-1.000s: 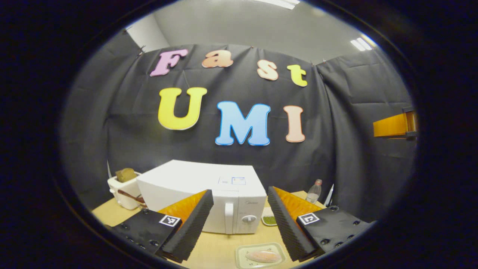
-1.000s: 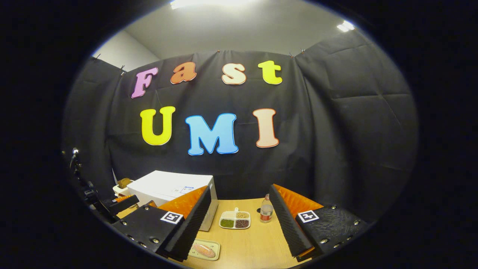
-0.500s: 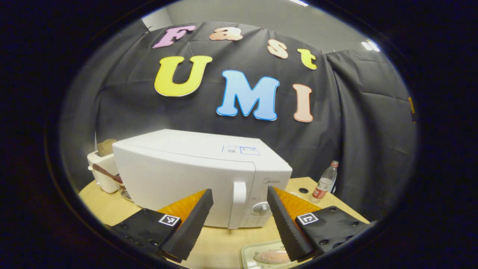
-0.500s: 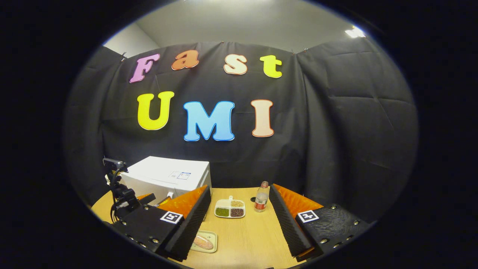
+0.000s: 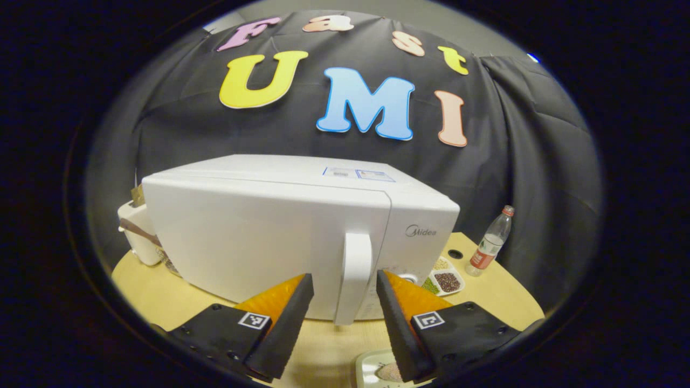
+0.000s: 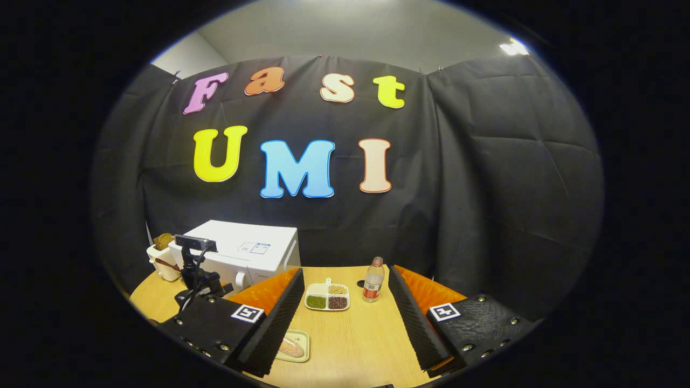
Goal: Open the microwave oven with the left hand, put the food in, and close the microwave oven.
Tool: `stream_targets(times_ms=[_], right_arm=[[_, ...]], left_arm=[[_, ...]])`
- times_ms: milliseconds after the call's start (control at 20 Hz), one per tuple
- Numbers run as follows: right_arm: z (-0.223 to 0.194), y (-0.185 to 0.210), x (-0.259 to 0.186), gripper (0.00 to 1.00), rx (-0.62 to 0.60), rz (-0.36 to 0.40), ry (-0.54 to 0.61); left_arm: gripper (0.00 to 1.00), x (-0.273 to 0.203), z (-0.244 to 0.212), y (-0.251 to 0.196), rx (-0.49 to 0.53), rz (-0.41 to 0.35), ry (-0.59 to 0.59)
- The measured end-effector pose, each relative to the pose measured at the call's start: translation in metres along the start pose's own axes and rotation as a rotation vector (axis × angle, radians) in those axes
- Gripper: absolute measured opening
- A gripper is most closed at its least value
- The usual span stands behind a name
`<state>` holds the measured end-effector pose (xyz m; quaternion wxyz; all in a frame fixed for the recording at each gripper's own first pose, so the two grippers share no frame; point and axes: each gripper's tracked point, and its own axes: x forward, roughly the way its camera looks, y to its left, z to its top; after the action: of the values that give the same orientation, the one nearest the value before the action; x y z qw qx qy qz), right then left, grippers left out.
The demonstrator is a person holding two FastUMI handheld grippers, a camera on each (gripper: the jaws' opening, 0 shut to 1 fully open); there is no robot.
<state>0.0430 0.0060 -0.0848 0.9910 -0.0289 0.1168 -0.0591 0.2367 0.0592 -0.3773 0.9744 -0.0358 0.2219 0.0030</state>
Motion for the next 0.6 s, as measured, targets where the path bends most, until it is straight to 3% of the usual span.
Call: stream_targets(times_ms=[100,200,250,450,600], right_arm=[[-0.004,0.001,0.002,0.96,0.001,0.010,0.013],[-0.007,0.002,0.001,0.96,0.003,0.021,0.023],[-0.008,0.002,0.002,0.96,0.006,0.023,0.025],[-0.006,-0.003,-0.002,0.96,0.000,0.027,0.010],[-0.007,-0.009,0.000,0.96,-0.004,0.031,0.013]], left_arm=[[0.70,0.008,-0.003,-0.008,-0.011,-0.032,0.024],[0.38,0.003,-0.004,-0.011,0.019,-0.017,0.043],[0.31,0.004,-0.007,-0.012,0.050,-0.006,0.051],[0.19,0.003,-0.005,-0.011,0.063,0.010,0.051],[0.17,0.002,-0.005,-0.011,0.053,0.013,0.059]])
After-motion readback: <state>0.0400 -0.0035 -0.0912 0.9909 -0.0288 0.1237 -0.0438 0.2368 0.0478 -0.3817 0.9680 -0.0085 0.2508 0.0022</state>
